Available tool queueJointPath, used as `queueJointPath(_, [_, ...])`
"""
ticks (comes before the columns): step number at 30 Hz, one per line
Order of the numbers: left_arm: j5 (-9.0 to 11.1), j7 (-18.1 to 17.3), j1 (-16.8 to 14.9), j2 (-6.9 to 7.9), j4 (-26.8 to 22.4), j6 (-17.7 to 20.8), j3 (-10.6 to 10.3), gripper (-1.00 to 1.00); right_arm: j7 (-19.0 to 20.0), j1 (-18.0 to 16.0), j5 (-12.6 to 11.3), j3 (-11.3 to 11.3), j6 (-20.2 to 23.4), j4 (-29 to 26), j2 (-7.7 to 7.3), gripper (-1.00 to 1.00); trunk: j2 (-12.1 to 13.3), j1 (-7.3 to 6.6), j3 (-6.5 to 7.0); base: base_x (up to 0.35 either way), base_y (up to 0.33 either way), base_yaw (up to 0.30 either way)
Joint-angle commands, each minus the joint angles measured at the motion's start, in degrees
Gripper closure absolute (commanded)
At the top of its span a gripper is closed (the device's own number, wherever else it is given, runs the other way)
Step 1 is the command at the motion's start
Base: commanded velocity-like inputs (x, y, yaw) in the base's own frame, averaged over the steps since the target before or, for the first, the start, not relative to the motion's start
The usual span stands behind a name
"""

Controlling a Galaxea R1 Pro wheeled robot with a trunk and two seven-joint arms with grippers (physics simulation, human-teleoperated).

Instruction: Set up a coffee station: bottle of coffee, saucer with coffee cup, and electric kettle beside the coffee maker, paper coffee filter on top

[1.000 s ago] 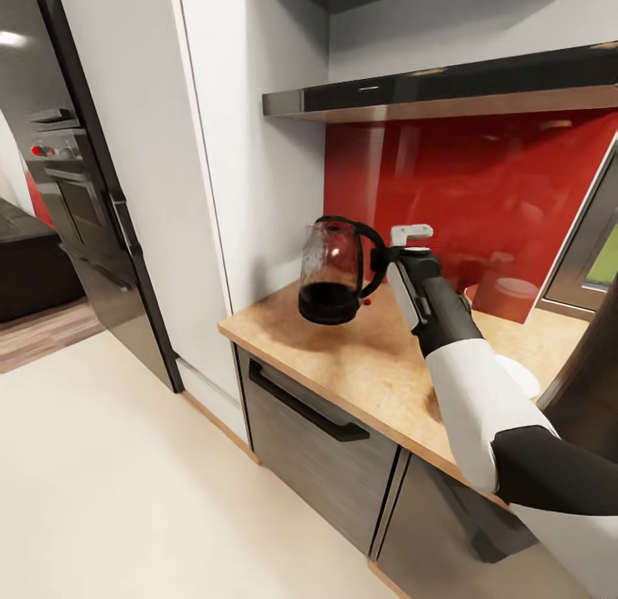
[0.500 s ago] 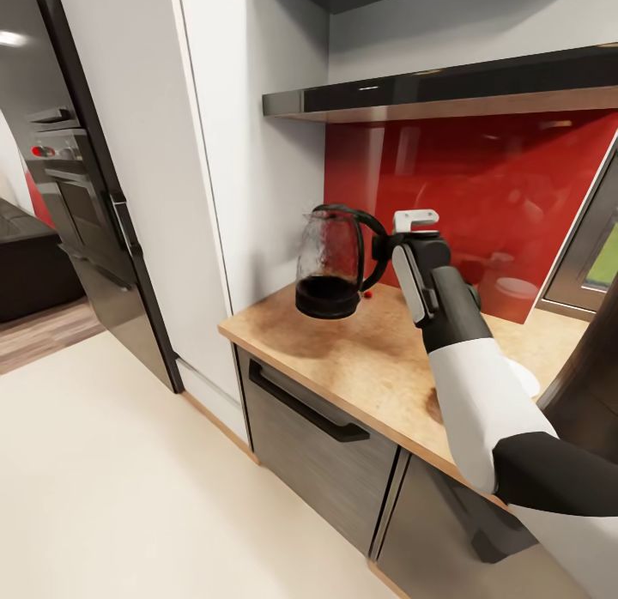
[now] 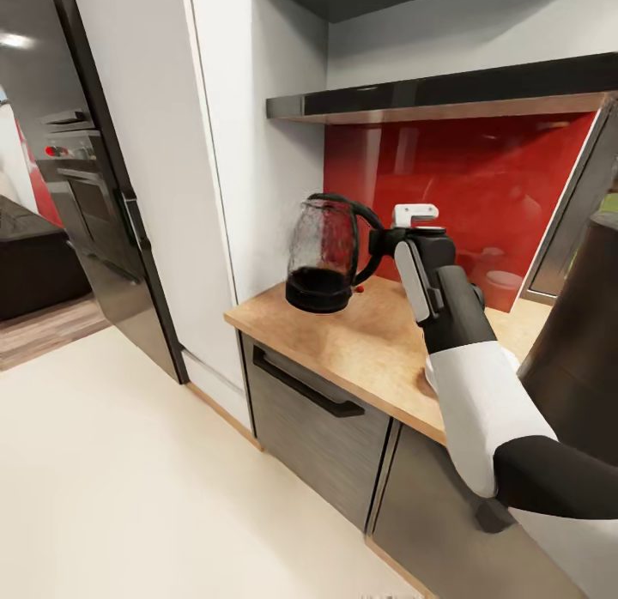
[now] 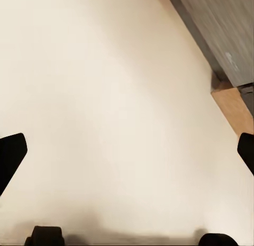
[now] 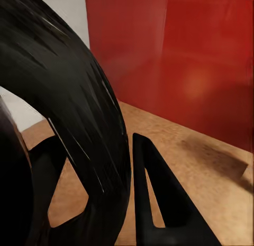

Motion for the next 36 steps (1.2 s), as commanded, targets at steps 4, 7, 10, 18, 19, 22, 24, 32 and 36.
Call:
queueJointPath(4, [-0.09, -0.19, -0.04, 0.01, 0.09, -0.23, 0.10, -1.00, -0.58, 0.15, -1.40, 0.10, 1.93, -2.86, 0.00, 1.00, -0.03, -0.03, -0.06, -0.172, 0.000, 0.000])
queueJointPath(7, [-0.09, -0.19, -0.04, 0.01, 0.07, -0.22, 0.10, -1.00, -0.52, 0.25, -2.83, 0.11, 4.92, -5.04, 0.01, 1.00, -0.03, -0.03, -0.06, -0.060, 0.000, 0.000])
queueJointPath(10, [-0.09, -0.19, -0.04, 0.01, 0.08, -0.22, 0.10, -1.00, -0.50, 0.30, -4.11, 0.17, 6.58, -7.30, 0.01, 1.00, -0.03, -0.03, -0.01, -0.023, 0.000, -0.024])
queueJointPath(18, [-0.09, -0.19, -0.04, 0.01, 0.08, -0.22, 0.10, -1.00, -0.49, 0.40, -4.74, 0.20, 7.41, -8.48, 0.01, 1.00, -0.03, -0.03, 0.50, -0.005, 0.000, -0.098])
queueJointPath(19, [-0.09, -0.19, -0.04, 0.01, 0.07, -0.22, 0.10, -1.00, -0.49, 0.41, -4.77, 0.20, 7.45, -8.54, 0.01, 1.00, -0.03, -0.03, 0.58, 0.000, 0.000, -0.122])
queueJointPath(22, [-0.09, -0.19, -0.04, 0.01, 0.08, -0.22, 0.10, -1.00, -0.48, 0.41, -4.78, 0.20, 7.46, -8.56, 0.01, 1.00, -0.03, -0.03, 0.80, -0.048, 0.000, -0.118])
queueJointPath(24, [-0.09, -0.19, -0.04, 0.01, 0.07, -0.25, 0.10, -1.00, -0.48, 0.41, -4.78, 0.24, 7.46, -8.60, 0.01, 1.00, -0.03, -0.03, 0.88, -0.199, 0.000, -0.069])
queueJointPath(32, [-0.09, -0.19, -0.04, 0.01, 0.06, -0.26, 0.10, -1.00, -0.48, 1.89, -4.82, 4.43, 7.47, -11.51, 0.01, 1.00, -0.03, -0.03, 0.92, -0.319, 0.000, -0.008])
queueJointPath(36, [-0.09, -0.19, -0.04, 0.01, 0.09, -0.27, 0.10, -1.00, -0.48, 2.35, -4.80, 4.49, 7.47, -12.19, 0.01, 1.00, -0.03, -0.03, 0.92, -0.334, 0.000, 0.000])
